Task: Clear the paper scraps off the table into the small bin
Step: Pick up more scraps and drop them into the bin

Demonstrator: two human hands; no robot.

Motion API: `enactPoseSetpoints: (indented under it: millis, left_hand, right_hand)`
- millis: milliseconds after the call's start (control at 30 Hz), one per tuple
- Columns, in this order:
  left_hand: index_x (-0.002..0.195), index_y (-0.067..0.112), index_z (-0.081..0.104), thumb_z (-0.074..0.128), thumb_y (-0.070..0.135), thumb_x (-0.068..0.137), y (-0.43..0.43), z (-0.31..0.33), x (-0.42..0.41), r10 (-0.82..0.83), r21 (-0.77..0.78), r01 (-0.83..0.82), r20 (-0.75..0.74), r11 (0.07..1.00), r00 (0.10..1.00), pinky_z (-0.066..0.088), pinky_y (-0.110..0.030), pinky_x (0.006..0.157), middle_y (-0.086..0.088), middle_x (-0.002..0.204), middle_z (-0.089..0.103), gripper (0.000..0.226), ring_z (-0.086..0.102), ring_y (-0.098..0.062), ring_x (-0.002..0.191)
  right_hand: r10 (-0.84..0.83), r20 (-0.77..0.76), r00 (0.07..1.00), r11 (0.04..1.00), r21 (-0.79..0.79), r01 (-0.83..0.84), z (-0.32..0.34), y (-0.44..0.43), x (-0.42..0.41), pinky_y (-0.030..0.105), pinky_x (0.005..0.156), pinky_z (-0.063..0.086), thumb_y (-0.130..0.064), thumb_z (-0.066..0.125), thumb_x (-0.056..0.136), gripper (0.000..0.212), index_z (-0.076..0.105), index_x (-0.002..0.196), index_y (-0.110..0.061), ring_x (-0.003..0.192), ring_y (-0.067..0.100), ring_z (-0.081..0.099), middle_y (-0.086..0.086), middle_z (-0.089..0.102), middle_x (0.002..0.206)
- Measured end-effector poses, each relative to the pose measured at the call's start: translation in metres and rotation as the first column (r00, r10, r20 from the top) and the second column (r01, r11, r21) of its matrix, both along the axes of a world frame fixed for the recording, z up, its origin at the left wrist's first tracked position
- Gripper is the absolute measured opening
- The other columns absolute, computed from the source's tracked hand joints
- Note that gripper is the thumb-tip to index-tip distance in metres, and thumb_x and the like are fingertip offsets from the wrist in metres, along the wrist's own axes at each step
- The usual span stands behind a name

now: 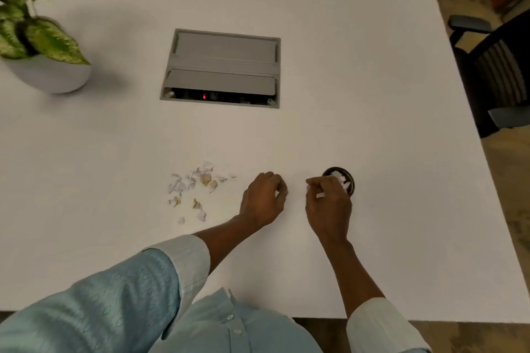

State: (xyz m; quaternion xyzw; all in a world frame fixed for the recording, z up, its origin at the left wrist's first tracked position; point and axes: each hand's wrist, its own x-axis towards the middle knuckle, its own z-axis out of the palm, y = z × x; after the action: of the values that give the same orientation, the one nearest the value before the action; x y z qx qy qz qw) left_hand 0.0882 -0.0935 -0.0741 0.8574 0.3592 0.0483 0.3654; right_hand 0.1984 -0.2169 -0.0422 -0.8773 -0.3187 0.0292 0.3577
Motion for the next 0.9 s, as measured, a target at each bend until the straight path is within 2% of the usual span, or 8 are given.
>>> enactPoseSetpoints:
  millis: [167,333,433,567,733,900]
  left_hand:
    - [0.089,0.025,0.066,0.066,0.028,0.094,0.021,-0.021,-0.084,0.160,-0.035,-0.163,-0.073,0.986,0.984,0.053,-0.036,0.072,0.012,0.091,0.064,0.006,0.058,-0.012,0.086]
    - [0.097,0.026,0.064,0.067,0.026,0.092,0.046,-0.033,-0.158,0.336,-0.018,-0.345,-0.182,0.938,0.924,0.056,-0.041,0.079,0.009,0.105,0.059,0.006,0.058,-0.018,0.105]
    - [0.112,0.022,0.060,0.072,0.031,0.091,0.056,-0.039,-0.192,0.415,0.029,-0.421,-0.248,0.907,0.875,0.055,-0.042,0.076,0.005,0.122,0.053,0.026,0.052,-0.020,0.118]
    - [0.126,0.015,0.053,0.082,0.047,0.083,0.067,-0.043,-0.212,0.477,0.067,-0.480,-0.294,0.874,0.828,0.058,-0.043,0.071,0.000,0.127,0.046,0.061,0.047,-0.023,0.124]
    - [0.136,0.008,0.043,0.084,0.068,0.068,0.078,-0.048,-0.210,0.397,0.038,-0.408,-0.324,0.912,0.859,0.056,-0.045,0.091,-0.009,0.134,0.041,0.099,0.040,-0.029,0.125]
    - [0.154,0.009,0.020,0.086,0.065,0.068,0.085,-0.050,-0.192,0.306,0.005,-0.328,-0.370,0.945,0.877,0.052,-0.047,0.104,-0.011,0.150,0.026,0.122,0.030,-0.031,0.138]
  right_hand:
    - [0.178,-0.175,0.968,0.976,-0.095,-0.196,-0.018,0.025,-0.051,0.034,0.068,0.058,-0.019,0.075,0.086,0.016,0.069,0.098,-0.026,0.079,0.003,0.064,-0.012,0.065,0.095]
    - [0.300,-0.333,0.894,0.883,-0.258,-0.392,-0.041,0.050,-0.086,0.035,0.077,0.059,-0.040,0.080,0.082,0.035,0.064,0.112,-0.031,0.084,0.005,0.065,-0.013,0.062,0.103]
    - [0.326,-0.405,0.854,0.808,-0.349,-0.474,-0.051,0.069,-0.101,0.039,0.087,0.058,-0.045,0.080,0.080,0.053,0.056,0.125,-0.030,0.102,0.011,0.064,-0.008,0.058,0.117]
    - [0.315,-0.427,0.848,0.750,-0.435,-0.498,-0.060,0.095,-0.110,0.044,0.095,0.055,-0.048,0.079,0.080,0.070,0.044,0.137,-0.025,0.120,0.021,0.057,0.001,0.050,0.130]
    - [0.348,-0.357,0.867,0.705,-0.510,-0.493,-0.069,0.127,-0.107,0.042,0.094,0.053,-0.046,0.077,0.083,0.080,0.034,0.147,-0.023,0.129,0.026,0.045,0.007,0.042,0.136]
    - [0.449,-0.339,0.827,0.638,-0.526,-0.562,-0.073,0.155,-0.103,0.044,0.094,0.054,-0.038,0.075,0.087,0.082,0.029,0.154,-0.028,0.134,0.024,0.038,0.007,0.035,0.142]
